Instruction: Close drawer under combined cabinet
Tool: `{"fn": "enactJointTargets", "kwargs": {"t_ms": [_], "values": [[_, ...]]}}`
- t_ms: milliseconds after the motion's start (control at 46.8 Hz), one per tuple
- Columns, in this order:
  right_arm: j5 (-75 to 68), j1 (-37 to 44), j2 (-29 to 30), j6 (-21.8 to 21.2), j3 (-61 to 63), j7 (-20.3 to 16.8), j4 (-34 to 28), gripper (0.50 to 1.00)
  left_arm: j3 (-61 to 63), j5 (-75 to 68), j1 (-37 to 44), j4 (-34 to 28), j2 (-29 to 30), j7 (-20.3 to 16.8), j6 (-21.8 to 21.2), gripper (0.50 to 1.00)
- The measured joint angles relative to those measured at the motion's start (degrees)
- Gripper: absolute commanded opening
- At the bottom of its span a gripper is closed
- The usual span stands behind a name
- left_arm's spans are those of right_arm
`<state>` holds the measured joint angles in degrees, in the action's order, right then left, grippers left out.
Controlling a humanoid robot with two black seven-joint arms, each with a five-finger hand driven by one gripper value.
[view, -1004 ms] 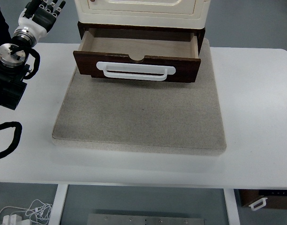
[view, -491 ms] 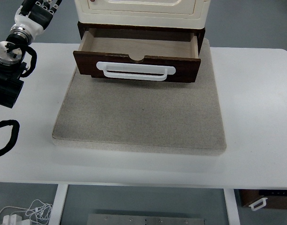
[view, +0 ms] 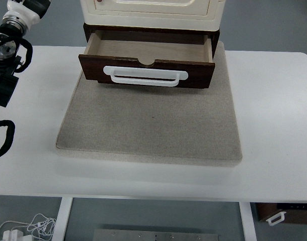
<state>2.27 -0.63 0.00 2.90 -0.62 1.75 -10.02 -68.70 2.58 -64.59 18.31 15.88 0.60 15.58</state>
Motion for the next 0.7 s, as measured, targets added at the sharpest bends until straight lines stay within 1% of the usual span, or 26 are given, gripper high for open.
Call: {"fn": "enactJointTargets", "kwargs": {"t_ms": [278,363,577,705], "values": [[0.0,0.0,0.0,0.0,0.0,0.0,0.0,0.952,5.3,0.0,-7.3,0.0,5.2,0.0,0.0,0.994],[0.0,0.0,0.0,0.0,0.0,0.0,0.0,0.952,5.8,0.0,-9.4,1.2,7.2,-0.1,0.0,0.994],[0.0,0.0,0.0,0.0,0.0,0.0,0.0,0.952,10.0,0.0,-12.4,8.9,12.7,0.0,-0.5,0.994],[0.0,0.0,0.0,0.0,0.0,0.0,0.0,0.952,11.6,-1.0,-12.7,16.5,16.6,0.0,-0.6,0.994]]}}
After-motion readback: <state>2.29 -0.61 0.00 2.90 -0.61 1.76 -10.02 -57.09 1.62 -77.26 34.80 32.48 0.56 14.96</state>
